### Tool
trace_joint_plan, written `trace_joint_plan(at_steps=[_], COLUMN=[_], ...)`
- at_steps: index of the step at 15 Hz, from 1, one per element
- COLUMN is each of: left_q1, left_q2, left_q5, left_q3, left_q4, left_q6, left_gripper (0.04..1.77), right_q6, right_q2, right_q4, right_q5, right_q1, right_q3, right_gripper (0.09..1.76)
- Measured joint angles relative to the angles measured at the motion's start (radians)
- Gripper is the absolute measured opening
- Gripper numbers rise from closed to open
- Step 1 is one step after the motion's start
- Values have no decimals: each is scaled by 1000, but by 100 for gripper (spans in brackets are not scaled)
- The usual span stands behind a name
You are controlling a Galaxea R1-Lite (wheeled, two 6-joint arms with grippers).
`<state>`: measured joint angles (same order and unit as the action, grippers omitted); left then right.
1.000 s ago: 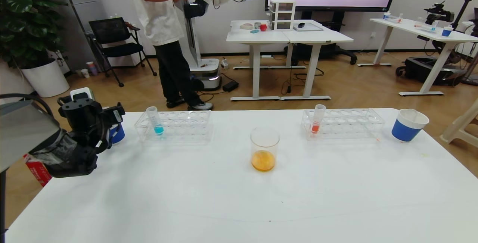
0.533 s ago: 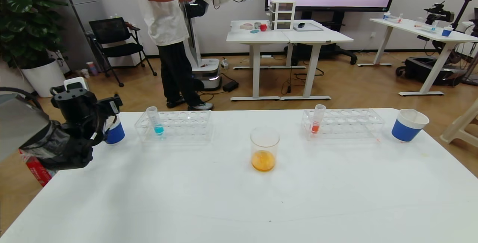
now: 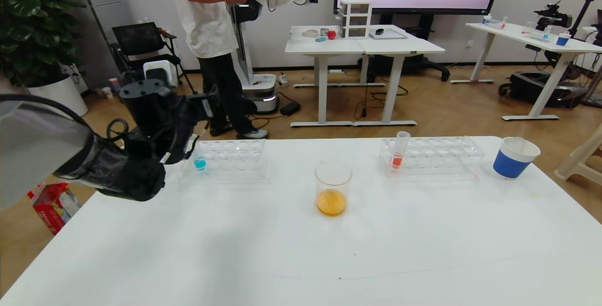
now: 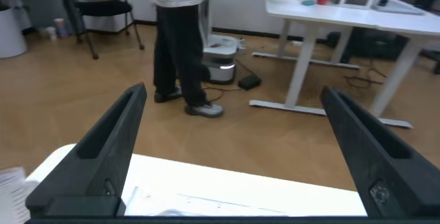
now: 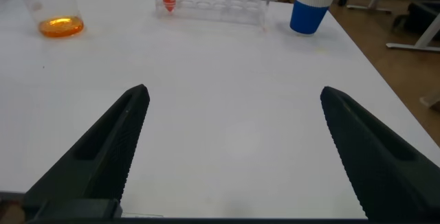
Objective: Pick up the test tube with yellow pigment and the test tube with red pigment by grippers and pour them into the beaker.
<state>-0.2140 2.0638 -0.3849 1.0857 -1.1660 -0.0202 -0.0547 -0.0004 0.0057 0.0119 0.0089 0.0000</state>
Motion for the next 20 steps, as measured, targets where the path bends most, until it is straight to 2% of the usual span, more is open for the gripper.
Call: trace_joint_plan(at_steps=[2, 5, 10, 13, 17, 18, 20], left_q1=[-71, -107, -143, -151, -141, -139, -132], left_q2=[-52, -157, -436, -628, -892, -965, -1129], left_q5=[-1, -2, 6, 9, 0, -2, -2], left_q3=[-8, -39, -232, -377, -553, -573, -573], left_q4=[10, 17, 30, 95, 293, 375, 631], left_q6=[26, 105, 133, 144, 147, 145, 144], left_gripper=[175, 175, 175, 175, 175, 175, 175], right_q6=[0, 0, 0, 0, 1, 2, 3], right_q2=[0, 0, 0, 0, 0, 0, 0], right_q4=[0, 0, 0, 0, 0, 0, 0], right_q5=[0, 0, 0, 0, 0, 0, 0], right_q1=[0, 0, 0, 0, -7, -8, -8], right_q3=[0, 0, 0, 0, 0, 0, 0], right_gripper=[174, 174, 174, 174, 174, 174, 174])
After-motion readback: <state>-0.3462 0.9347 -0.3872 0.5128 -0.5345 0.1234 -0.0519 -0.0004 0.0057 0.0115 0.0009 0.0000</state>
